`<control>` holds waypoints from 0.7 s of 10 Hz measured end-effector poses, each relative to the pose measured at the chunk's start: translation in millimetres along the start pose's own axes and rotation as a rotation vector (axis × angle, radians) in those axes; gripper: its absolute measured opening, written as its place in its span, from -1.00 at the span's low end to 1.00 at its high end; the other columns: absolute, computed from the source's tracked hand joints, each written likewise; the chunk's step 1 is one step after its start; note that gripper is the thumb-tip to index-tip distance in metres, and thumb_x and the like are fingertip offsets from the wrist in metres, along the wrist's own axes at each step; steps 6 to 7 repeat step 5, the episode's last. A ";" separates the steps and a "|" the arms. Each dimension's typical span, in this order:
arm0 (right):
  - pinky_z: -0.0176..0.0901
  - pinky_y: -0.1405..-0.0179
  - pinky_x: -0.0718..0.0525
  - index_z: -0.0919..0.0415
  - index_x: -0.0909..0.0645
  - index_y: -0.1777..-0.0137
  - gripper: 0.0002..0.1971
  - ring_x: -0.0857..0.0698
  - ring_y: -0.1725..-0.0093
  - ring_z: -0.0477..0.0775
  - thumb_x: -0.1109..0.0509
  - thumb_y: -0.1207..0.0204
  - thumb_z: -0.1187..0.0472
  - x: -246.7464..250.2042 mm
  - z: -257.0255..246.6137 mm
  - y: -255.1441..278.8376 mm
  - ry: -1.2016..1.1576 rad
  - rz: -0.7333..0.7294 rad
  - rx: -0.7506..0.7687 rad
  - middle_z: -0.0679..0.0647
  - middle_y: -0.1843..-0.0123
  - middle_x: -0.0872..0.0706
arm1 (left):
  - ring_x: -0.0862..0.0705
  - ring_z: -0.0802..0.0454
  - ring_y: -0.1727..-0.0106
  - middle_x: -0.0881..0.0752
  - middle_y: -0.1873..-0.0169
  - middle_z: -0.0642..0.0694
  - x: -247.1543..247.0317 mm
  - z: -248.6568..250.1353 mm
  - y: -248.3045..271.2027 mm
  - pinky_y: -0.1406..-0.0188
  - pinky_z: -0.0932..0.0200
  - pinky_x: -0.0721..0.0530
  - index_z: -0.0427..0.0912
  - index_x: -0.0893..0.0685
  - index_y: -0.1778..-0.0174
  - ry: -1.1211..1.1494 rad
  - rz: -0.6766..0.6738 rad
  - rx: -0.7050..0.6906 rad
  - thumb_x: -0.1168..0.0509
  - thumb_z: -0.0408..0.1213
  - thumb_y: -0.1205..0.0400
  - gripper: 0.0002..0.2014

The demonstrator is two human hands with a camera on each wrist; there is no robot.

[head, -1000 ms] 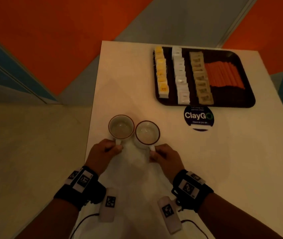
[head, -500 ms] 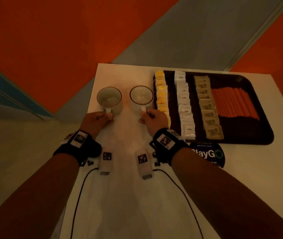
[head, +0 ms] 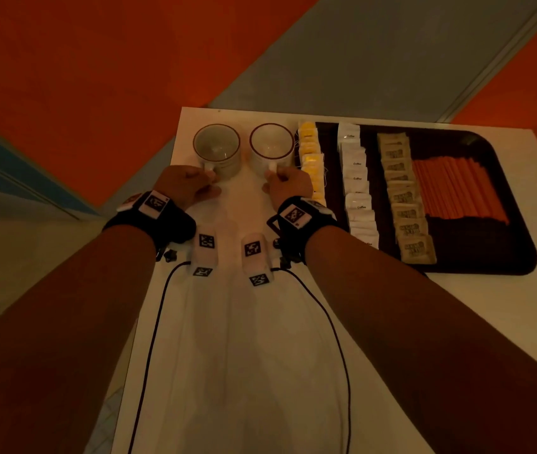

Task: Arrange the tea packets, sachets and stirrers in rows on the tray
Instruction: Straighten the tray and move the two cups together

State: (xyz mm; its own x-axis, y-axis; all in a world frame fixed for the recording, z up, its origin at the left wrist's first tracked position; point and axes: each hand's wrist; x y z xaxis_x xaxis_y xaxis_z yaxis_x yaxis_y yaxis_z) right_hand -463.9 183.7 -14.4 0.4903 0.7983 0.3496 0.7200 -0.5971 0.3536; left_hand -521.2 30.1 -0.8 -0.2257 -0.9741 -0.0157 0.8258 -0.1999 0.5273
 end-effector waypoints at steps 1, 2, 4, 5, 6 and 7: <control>0.01 -0.08 -0.71 0.34 -0.65 -0.14 -0.73 -0.73 0.09 0.12 -0.32 -0.57 0.16 1.7 -3.6 -4.5 -0.006 -0.020 0.001 0.26 -0.01 -0.77 | -0.74 0.16 0.54 -0.71 0.32 -0.17 0.2 3.1 -4.7 0.37 0.29 -0.77 -0.32 -0.62 0.29 -0.019 0.005 0.003 -0.28 -0.45 -0.60 -0.86; 0.08 -0.11 -0.71 0.32 -0.68 -0.08 -0.73 -0.76 0.03 0.19 -0.31 -0.57 0.12 2.1 -3.7 -6.2 0.046 -0.032 0.028 0.25 0.02 -0.78 | -0.73 0.16 0.53 -0.74 0.40 -0.16 -1.1 3.6 -7.0 0.42 0.31 -0.76 -0.35 -0.63 0.26 -0.035 -0.013 0.002 -0.29 -0.44 -0.59 -0.88; 0.03 -0.09 -0.72 0.34 -0.63 -0.17 -0.63 -0.77 0.12 0.12 -0.44 -0.47 0.08 8.3 -6.7 -1.9 -0.018 -0.083 -0.026 0.11 0.18 -0.73 | -0.65 0.06 0.36 -0.70 0.39 -0.12 1.4 6.9 -6.5 0.51 0.36 -0.72 -0.23 -0.67 0.30 -0.204 0.076 -0.046 -0.43 -0.31 -0.50 -0.89; -0.06 0.02 -0.75 0.35 -0.57 -0.16 -0.64 -0.72 0.21 0.09 -0.48 -0.44 0.18 21.6 1.8 11.2 -0.134 -0.167 -0.135 0.05 0.22 -0.65 | -0.61 0.06 0.38 -0.68 0.29 -0.13 10.0 -0.2 3.4 0.58 0.41 -0.65 -0.25 -0.71 0.08 -0.242 0.168 -0.139 -0.42 -0.23 -0.52 -0.83; -0.06 0.02 -0.75 0.35 -0.57 -0.16 -0.64 -0.72 0.21 0.09 -0.48 -0.44 0.18 21.6 1.8 11.2 -0.134 -0.167 -0.135 0.05 0.22 -0.65 | -0.61 0.06 0.38 -0.68 0.29 -0.13 10.0 -0.2 3.4 0.58 0.41 -0.65 -0.25 -0.71 0.08 -0.242 0.168 -0.139 -0.42 -0.23 -0.52 -0.83; -0.06 0.02 -0.75 0.35 -0.57 -0.16 -0.64 -0.72 0.21 0.09 -0.48 -0.44 0.18 21.6 1.8 11.2 -0.134 -0.167 -0.135 0.05 0.22 -0.65 | -0.61 0.06 0.38 -0.68 0.29 -0.13 10.0 -0.2 3.4 0.58 0.41 -0.65 -0.25 -0.71 0.08 -0.242 0.168 -0.139 -0.42 -0.23 -0.52 -0.83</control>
Point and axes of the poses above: each hand's wrist, its own y-axis away from the middle knuckle, its own x-axis out of the back of the hand, z = x × y
